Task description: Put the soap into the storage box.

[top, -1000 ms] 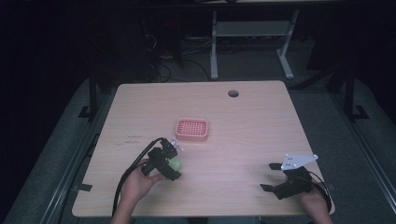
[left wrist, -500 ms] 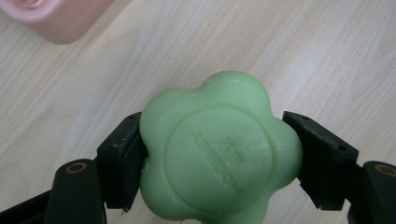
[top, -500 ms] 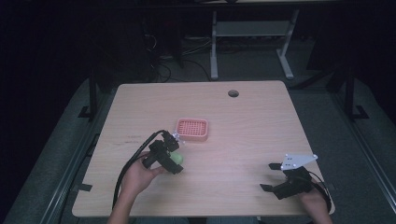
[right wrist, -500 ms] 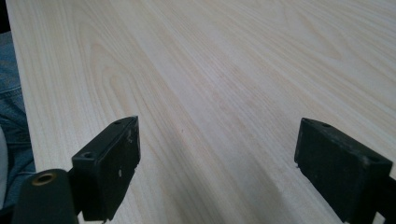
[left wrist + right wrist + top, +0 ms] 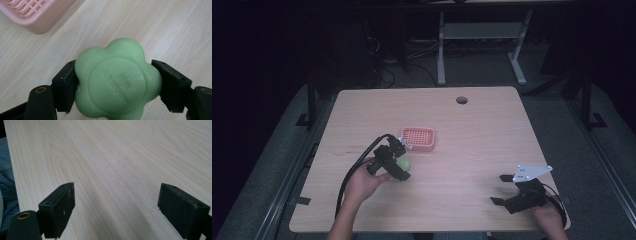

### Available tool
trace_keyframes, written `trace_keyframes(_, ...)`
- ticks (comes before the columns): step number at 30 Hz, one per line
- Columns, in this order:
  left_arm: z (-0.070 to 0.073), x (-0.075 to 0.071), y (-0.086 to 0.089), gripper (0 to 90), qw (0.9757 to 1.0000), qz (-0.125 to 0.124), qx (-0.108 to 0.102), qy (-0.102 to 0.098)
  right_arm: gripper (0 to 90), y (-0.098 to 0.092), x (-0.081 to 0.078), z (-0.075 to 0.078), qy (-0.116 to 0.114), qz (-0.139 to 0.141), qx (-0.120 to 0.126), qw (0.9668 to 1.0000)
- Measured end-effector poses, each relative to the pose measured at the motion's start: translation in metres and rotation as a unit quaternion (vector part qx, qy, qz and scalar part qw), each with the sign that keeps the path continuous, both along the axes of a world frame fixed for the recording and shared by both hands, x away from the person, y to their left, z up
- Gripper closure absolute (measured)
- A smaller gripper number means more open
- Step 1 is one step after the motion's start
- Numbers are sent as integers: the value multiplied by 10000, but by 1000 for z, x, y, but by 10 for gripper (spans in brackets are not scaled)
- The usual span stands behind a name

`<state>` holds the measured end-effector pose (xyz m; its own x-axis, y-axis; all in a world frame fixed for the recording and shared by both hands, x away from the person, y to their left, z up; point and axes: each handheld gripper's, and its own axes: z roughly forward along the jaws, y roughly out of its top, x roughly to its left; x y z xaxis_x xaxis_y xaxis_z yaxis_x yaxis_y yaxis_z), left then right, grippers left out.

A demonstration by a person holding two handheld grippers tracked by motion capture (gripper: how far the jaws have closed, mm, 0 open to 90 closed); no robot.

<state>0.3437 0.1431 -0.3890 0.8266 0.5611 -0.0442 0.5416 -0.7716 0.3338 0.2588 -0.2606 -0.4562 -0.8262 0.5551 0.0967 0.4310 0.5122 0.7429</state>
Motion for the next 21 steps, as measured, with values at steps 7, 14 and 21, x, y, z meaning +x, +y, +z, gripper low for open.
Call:
trace_keyframes(7, 5, 7, 0, 265, 10000, 40, -71, -2, 138, 0, 0, 0, -22, 7, 13, 10000)
trace_keyframes(14, 9, 14, -4, 265, 10000, 12, -68, -25, 138, 0, 0, 0, -22, 8, 31, 10000)
trace_keyframes(21, 13, 22, -8, 265, 10000, 19, -77, -24, 138, 0, 0, 1, -30, -1, 44, 10000)
